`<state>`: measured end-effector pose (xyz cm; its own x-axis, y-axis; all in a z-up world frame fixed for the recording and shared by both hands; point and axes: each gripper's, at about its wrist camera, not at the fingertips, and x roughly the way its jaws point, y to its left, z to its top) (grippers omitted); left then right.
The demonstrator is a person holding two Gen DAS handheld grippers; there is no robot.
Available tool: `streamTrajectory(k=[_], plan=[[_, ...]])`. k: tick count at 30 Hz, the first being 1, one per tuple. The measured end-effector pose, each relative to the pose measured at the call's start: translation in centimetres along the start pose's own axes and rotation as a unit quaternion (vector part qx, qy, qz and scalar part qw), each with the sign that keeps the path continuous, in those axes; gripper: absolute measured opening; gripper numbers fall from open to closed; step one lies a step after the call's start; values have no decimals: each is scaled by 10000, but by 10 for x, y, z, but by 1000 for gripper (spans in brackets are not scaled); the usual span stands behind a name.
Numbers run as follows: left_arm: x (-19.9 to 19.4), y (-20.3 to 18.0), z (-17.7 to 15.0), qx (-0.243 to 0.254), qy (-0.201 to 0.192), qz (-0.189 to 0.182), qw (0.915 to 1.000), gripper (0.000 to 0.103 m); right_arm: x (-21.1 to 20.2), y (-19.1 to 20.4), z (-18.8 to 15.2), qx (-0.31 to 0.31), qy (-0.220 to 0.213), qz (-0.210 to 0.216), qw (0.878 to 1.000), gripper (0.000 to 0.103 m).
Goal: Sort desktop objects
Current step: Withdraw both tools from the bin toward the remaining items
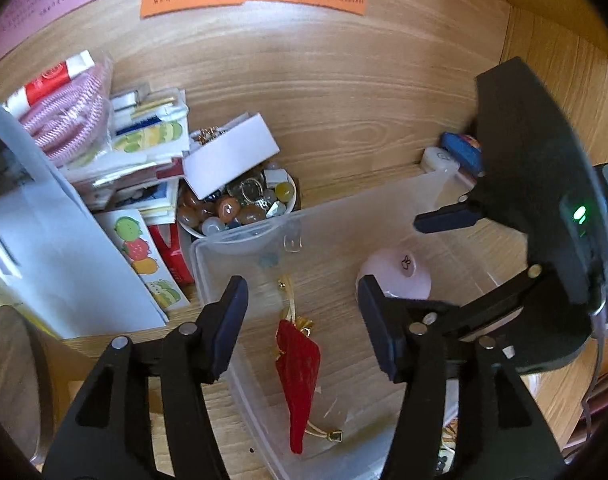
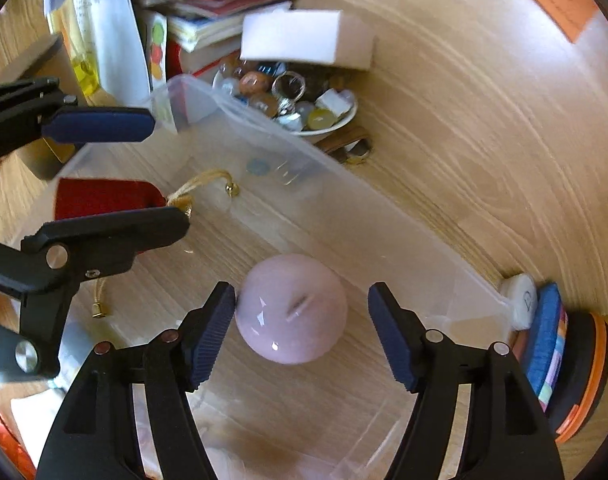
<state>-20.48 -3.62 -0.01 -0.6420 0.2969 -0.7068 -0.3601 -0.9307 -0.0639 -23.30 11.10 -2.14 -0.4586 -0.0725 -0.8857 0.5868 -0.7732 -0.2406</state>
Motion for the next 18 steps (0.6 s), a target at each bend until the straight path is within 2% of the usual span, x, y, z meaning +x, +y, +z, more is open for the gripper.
streamTrajectory(k=[4,9,11,13,18], plan=[[-9,-5,8,37,-118,139,9998,68,-26,-11,-14,257,-287,1,9993,67],[-36,-14,2,147,-314,325,9989,78,-57,-11,-22,490,-624,7,9968,69],[-49,-19,-2,221,-412,454,9979,85,-72,-9,-32,594,-796,-28,9951,71],[-57,-24,-5,279,-497,581,9967,90,-86,-17,-39,701,-954,1,9930,76],[-85,-39,-18,389,-666,774,9940,95,-109,-11,-62,959,-1403,49,9854,80]])
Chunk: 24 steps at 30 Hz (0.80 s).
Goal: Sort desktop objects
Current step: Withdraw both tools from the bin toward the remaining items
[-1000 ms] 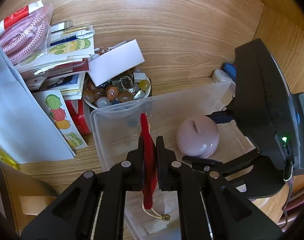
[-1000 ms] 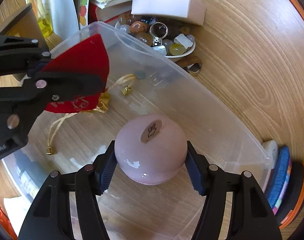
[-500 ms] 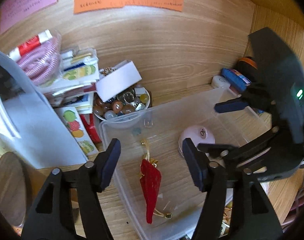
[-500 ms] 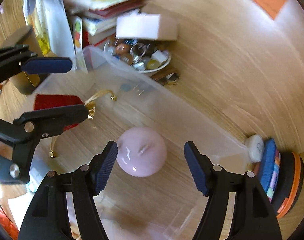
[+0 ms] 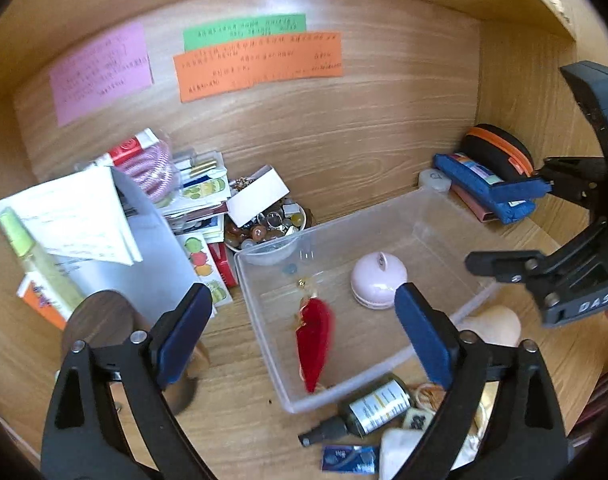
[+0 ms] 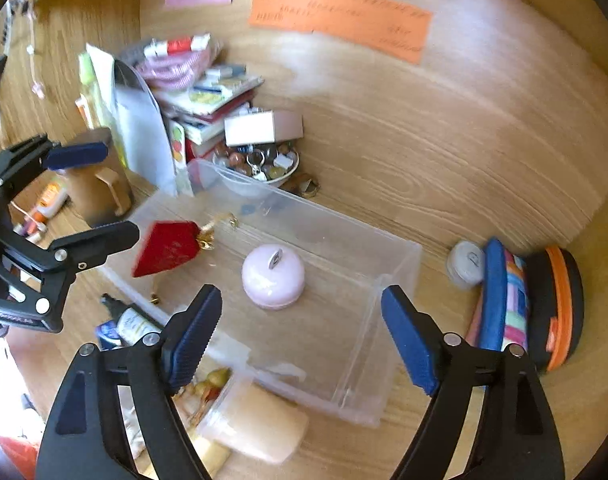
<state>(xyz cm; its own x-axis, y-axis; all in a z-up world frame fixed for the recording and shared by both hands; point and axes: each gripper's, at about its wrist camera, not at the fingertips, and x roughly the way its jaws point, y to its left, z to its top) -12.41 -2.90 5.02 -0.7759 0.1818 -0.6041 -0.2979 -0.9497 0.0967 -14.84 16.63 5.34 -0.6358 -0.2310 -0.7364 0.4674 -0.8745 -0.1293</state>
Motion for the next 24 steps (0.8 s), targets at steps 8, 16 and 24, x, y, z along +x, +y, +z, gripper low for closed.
streamTrajectory(k=[8,16,24], plan=[[-33,-18,-26,17,-3,-84,10000,98,-35,6,-41,209,-382,-104,9990,81],[-48,-44,-66,1,209,-334,9992,98,-40,11,-77,486,-376,83,9981,81],[-43,-69,-104,-2,605,-717,9956,98,-15,-1,-102,1222,-59,516,9911,81]])
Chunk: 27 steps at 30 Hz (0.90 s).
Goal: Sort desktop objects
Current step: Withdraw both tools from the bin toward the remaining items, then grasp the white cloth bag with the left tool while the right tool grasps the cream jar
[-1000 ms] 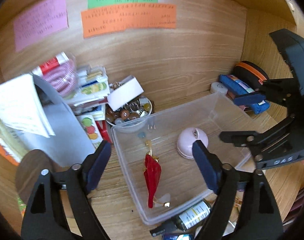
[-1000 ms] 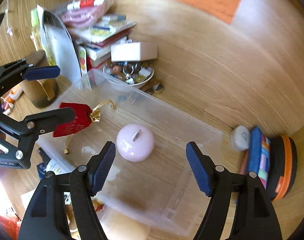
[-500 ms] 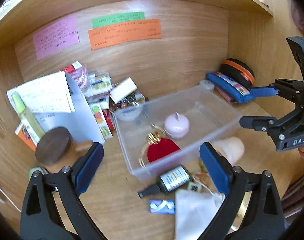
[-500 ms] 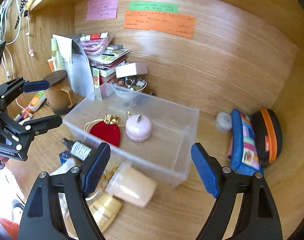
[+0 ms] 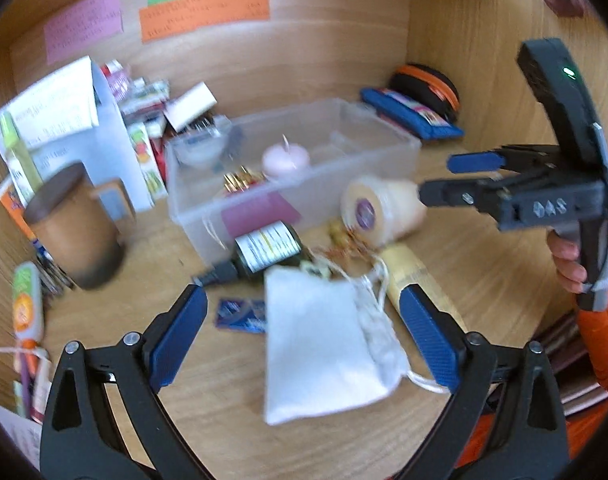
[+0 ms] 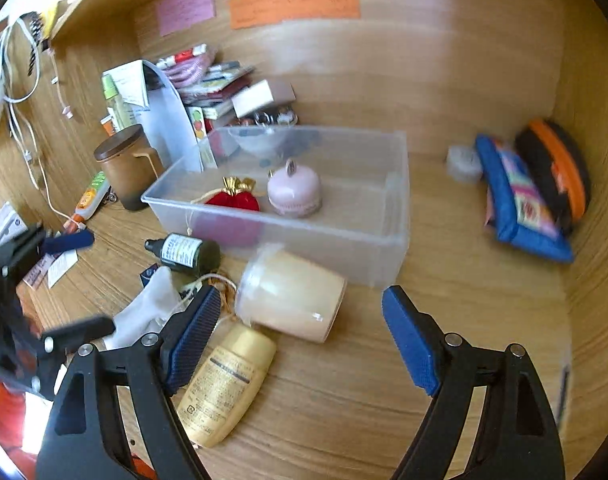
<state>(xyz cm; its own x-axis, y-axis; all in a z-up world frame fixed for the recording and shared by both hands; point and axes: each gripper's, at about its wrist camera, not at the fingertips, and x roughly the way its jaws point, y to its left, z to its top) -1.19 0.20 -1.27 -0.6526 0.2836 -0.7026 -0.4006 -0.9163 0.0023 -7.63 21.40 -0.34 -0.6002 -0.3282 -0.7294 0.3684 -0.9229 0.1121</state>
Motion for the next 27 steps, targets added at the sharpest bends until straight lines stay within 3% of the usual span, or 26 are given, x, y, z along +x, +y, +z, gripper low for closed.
streamTrajectory(k=[8,16,22,27], plan=[[32,-2,-28,-222,573,-183,9979,98,33,-1,-6,206,371,97,9991,81],[43,-4,-29,-244,688,-502,9961,99,59,9,-1,122,542,-81,9984,82],[54,-15,-30,-71,678,-335,9971,99,64,6,1,193,408,-78,9990,81],[51,-17,-30,-60,513,-242,9984,82,60,11,-1,18,291,-69,9996,73]])
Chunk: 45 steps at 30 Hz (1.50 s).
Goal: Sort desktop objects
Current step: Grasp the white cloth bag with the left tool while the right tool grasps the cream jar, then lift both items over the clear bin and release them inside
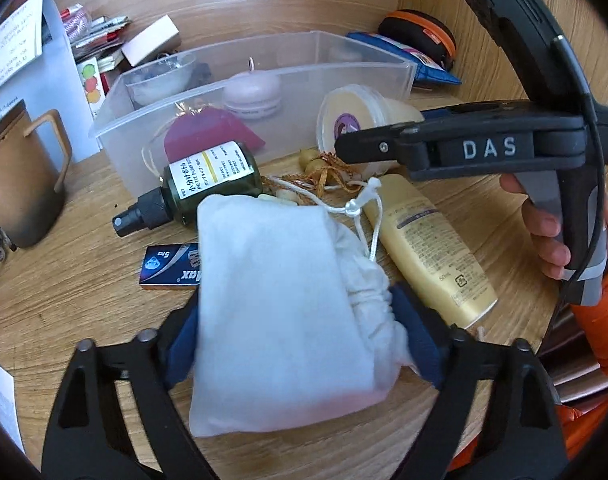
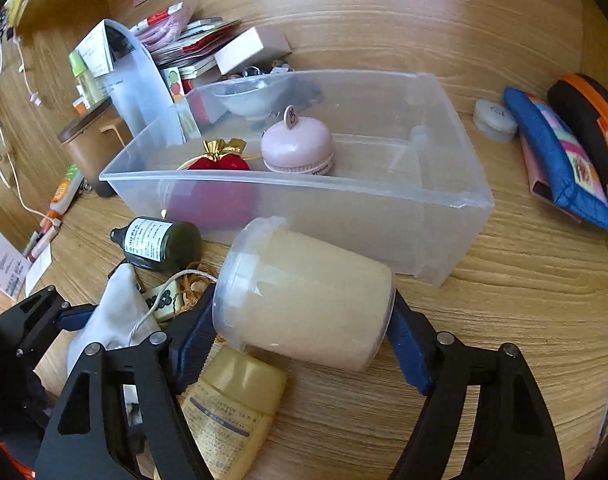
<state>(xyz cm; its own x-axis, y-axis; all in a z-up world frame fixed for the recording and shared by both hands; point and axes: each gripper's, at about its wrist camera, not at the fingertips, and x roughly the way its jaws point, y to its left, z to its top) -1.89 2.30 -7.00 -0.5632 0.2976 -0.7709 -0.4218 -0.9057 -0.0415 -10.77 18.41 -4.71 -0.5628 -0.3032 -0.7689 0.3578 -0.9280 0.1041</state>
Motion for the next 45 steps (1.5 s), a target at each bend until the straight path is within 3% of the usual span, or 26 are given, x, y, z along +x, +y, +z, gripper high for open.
streamTrajectory(k=[7,14,26,45], plan=[[-15,13,-1,-297,-239,88,9992,61,-9,0,-3,-62,-105,21,9999,70],[-35,28,-2,-626,-510,222,9965,50,-28,8,-4,-356,-301,-182,9987,68],[-77,53,14,-985,-1149,517,9871,48,-59,20,-2,-669,-653,-356,9950,64],[-123,78,56,-1217,-2025,549,9701,48,-93,19,25,-862,-1003,-410,9904,64]])
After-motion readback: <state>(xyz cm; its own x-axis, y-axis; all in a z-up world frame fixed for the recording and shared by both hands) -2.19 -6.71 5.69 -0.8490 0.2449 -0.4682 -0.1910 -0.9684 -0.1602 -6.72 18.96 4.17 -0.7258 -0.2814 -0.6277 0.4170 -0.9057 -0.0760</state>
